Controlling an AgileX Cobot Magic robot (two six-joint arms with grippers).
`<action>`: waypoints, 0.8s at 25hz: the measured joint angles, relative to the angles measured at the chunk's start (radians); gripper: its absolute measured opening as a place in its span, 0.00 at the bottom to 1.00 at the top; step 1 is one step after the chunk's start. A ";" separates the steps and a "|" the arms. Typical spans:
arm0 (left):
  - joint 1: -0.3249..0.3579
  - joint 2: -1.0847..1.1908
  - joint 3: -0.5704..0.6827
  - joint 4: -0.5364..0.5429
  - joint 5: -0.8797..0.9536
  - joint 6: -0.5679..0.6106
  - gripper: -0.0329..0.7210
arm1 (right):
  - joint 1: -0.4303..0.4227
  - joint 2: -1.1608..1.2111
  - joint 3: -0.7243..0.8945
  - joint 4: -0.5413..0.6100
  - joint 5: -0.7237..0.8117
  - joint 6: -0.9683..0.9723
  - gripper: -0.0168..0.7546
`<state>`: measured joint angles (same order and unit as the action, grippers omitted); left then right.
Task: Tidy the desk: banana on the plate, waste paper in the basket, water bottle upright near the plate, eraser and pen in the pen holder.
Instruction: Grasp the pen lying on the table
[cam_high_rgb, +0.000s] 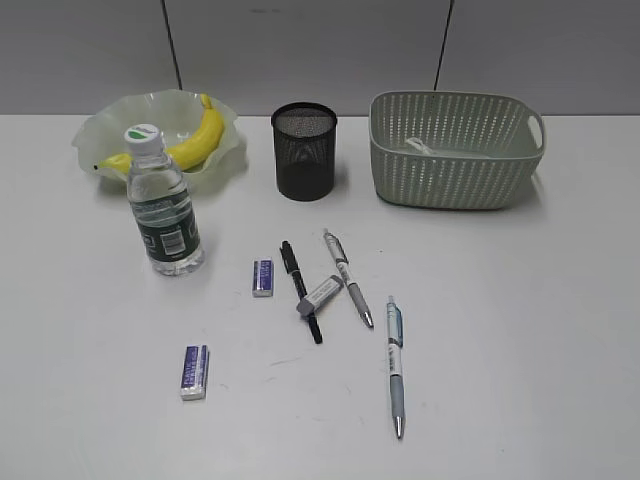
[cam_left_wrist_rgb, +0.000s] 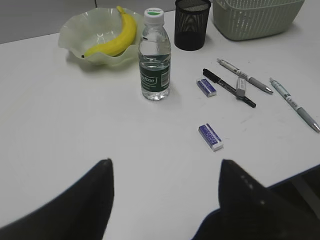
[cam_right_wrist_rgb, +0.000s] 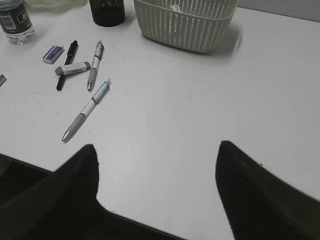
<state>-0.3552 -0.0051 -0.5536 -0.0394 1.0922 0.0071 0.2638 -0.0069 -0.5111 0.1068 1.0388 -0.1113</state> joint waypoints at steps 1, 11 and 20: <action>0.000 0.004 0.008 -0.003 -0.012 0.004 0.69 | 0.000 0.000 0.000 0.000 0.000 0.000 0.76; 0.000 0.010 0.015 -0.015 -0.031 0.026 0.69 | 0.000 0.000 0.000 0.000 0.000 0.000 0.76; 0.000 0.000 0.015 -0.015 -0.031 0.027 0.69 | 0.000 0.000 0.000 0.004 -0.002 0.000 0.76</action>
<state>-0.3552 -0.0050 -0.5383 -0.0547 1.0615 0.0341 0.2638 -0.0069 -0.5111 0.1113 1.0370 -0.1110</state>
